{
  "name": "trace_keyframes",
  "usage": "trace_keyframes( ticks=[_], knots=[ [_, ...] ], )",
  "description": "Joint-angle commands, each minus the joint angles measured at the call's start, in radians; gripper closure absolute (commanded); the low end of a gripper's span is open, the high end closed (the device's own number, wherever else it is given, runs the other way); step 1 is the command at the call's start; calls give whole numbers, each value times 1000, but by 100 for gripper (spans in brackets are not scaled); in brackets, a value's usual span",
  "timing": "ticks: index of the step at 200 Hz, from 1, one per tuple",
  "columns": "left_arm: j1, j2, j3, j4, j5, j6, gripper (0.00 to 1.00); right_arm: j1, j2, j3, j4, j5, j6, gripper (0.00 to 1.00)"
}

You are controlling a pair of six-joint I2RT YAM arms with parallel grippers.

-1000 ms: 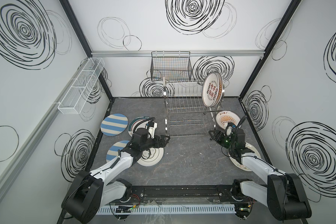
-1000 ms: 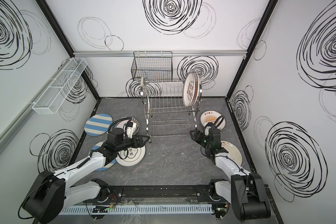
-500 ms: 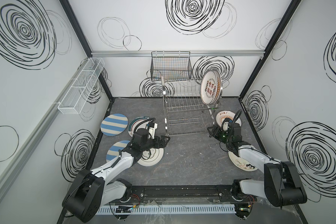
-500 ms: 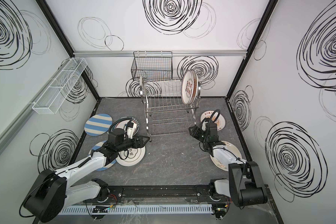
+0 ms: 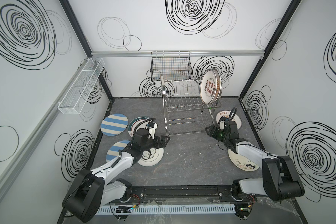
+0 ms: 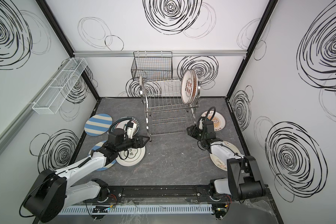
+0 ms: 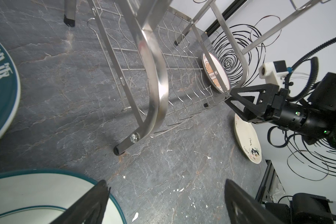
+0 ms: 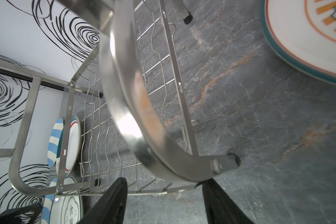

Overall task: Load the plates into the dish rack
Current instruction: 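Lower the right gripper onto the floral plate's rim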

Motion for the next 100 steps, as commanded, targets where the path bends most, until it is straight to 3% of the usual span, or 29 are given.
trace_keyframes(
  ticks=[1, 26, 65, 100],
  knots=[
    [-2, -4, -4, 45, -13, 8, 4, 2, -48, 69, -107, 87, -55, 32],
    [-2, -17, -13, 35, -27, 1, 4, 11, -116, 63, -257, 138, -62, 28],
    [-3, -44, -24, 18, -28, -4, 4, 67, -243, 95, -490, 380, -67, 24],
    [-5, -66, -20, -18, -5, -10, 4, 80, -248, 163, -668, 601, -13, 12]
  ],
)
